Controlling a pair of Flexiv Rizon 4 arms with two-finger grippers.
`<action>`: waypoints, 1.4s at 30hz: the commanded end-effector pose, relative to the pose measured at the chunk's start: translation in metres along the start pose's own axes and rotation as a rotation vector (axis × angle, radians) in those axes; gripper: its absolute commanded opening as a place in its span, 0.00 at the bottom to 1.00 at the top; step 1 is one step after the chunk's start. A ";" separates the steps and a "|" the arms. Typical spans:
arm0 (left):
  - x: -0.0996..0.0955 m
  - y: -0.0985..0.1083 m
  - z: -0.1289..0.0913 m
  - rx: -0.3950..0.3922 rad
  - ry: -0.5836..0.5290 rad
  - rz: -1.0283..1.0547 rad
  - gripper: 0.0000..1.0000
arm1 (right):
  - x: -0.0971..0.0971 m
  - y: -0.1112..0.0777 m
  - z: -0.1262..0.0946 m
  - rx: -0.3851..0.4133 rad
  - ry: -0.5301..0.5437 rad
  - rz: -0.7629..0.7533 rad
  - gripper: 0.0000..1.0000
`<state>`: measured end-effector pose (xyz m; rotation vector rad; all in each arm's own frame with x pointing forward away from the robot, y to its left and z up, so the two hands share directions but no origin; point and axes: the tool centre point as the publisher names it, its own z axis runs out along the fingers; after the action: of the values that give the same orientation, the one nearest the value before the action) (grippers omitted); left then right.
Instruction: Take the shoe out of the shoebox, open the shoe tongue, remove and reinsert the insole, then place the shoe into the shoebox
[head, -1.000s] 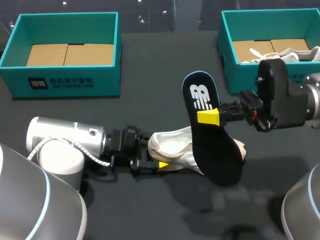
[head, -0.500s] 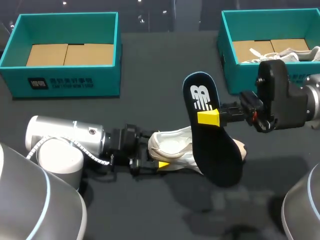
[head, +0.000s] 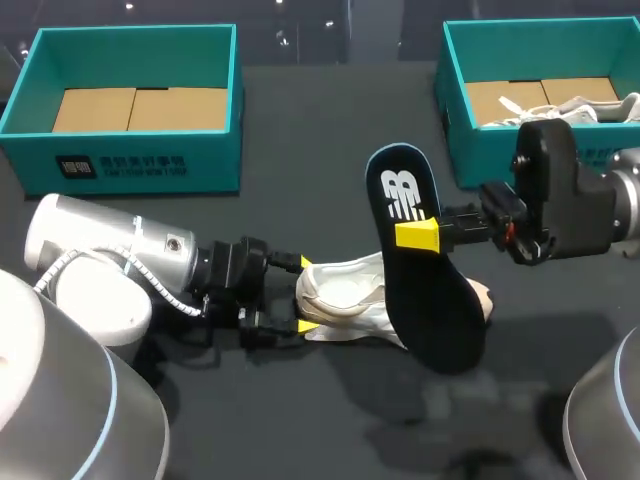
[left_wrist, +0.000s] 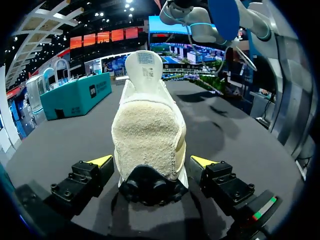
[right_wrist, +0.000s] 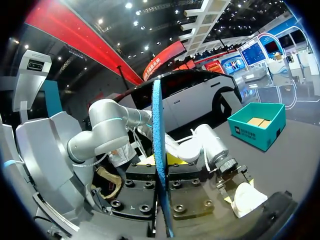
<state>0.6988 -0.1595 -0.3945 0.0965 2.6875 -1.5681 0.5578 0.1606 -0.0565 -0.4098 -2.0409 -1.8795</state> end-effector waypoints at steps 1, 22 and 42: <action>-0.001 -0.008 -0.011 -0.093 0.017 -0.005 1.00 | -0.001 -0.001 0.002 -0.001 0.000 0.000 0.00; 0.004 -0.027 -0.036 -0.568 0.023 0.022 1.00 | -0.001 -0.001 0.002 -0.001 0.000 0.000 0.00; 0.009 -0.049 -0.023 -0.814 0.034 0.039 1.00 | -0.001 -0.001 0.002 -0.001 0.000 0.000 0.00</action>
<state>0.6867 -0.1554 -0.3441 0.1536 3.0202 -0.7445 0.5576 0.1604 -0.0566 -0.4089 -2.0400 -1.8810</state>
